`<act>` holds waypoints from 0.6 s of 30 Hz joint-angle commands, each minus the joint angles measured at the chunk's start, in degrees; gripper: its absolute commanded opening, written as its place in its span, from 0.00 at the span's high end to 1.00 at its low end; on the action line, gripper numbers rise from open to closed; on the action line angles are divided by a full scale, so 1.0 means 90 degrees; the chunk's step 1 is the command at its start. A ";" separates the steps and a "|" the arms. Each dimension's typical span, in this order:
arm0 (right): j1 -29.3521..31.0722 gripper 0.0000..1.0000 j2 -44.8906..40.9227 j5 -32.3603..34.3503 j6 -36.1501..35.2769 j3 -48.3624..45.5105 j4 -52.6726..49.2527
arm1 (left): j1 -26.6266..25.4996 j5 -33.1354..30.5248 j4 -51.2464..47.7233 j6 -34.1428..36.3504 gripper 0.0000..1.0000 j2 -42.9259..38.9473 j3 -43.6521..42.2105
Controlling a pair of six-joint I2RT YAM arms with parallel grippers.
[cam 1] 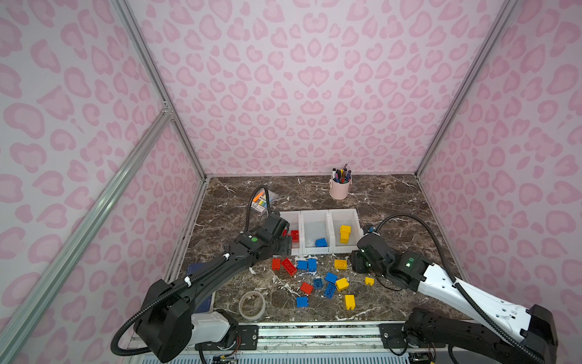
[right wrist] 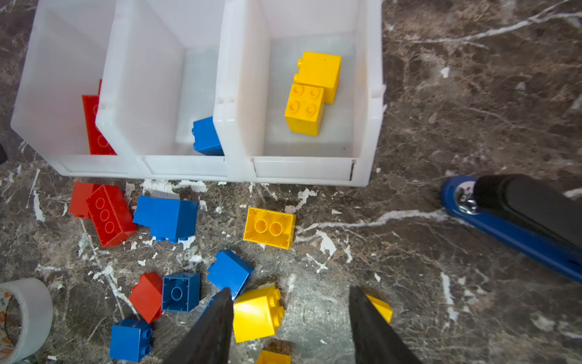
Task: Sort the legos into containers by color
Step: 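Grasp a blue brick from the pile with the right gripper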
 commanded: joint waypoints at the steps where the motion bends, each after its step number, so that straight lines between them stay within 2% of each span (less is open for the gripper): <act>1: 0.0314 0.41 0.0303 0.0072 0.0299 -0.0049 0.0352 | -0.0005 0.0036 0.0206 -0.0329 0.23 -0.0270 -0.0224; 10: 0.1297 0.42 0.1799 0.0034 0.0745 0.0473 0.0881 | -0.0005 0.0052 0.0231 -0.0499 0.23 -0.0796 -0.0569; 18: 0.1699 0.43 0.2938 -0.0085 0.0883 0.0978 0.1213 | -0.0016 0.0023 0.0193 -0.0582 0.23 -0.1036 -0.0767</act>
